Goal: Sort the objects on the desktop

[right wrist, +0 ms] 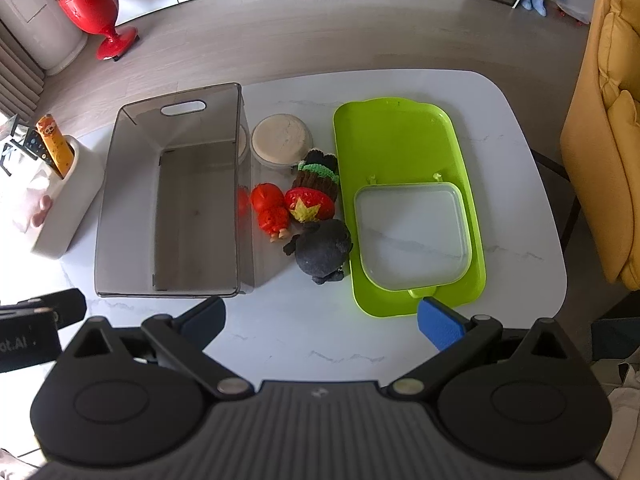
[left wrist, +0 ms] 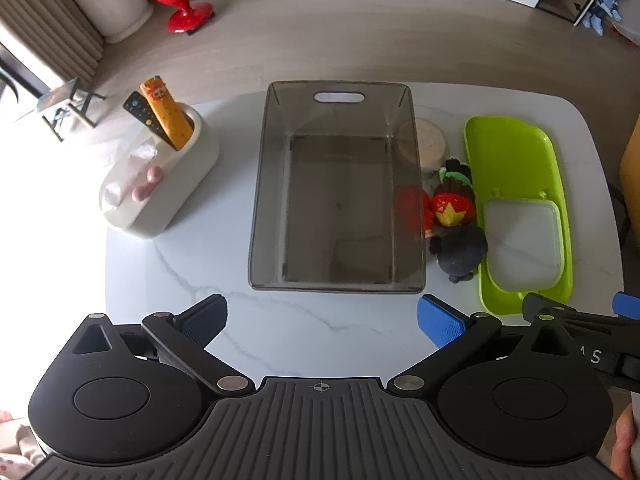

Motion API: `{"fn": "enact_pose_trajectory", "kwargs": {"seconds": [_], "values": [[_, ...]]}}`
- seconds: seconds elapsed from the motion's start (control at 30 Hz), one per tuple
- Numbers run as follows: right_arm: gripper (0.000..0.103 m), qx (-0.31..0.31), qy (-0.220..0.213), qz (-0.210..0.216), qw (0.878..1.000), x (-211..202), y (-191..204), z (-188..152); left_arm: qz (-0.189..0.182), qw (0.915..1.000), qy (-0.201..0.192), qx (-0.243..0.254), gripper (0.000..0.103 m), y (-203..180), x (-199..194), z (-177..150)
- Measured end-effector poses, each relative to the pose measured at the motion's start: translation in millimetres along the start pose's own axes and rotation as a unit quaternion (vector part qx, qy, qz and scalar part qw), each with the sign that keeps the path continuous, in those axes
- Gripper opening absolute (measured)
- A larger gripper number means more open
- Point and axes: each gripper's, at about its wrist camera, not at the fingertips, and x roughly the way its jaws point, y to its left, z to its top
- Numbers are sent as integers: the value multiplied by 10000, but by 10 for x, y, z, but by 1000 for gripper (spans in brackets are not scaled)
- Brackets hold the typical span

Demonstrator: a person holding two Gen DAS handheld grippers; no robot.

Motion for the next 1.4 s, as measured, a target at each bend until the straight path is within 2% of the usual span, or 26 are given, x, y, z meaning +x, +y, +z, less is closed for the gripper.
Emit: {"fn": "enact_pose_trajectory", "kwargs": {"seconds": [0.17, 0.47, 0.57, 1.4], "values": [[103, 11, 43, 15, 10000, 5, 0, 17, 20, 10000, -11, 40, 103, 36, -44, 5], [103, 48, 29, 75, 10000, 1, -85, -5, 70, 9999, -52, 79, 103, -172, 34, -176], [103, 43, 24, 63, 10000, -5, -84, -11, -58, 9999, 122, 77, 103, -7, 2, -14], [103, 112, -3, 45, 9999, -47, -136, -84, -74, 9999, 119, 49, 103, -69, -19, -134]]}}
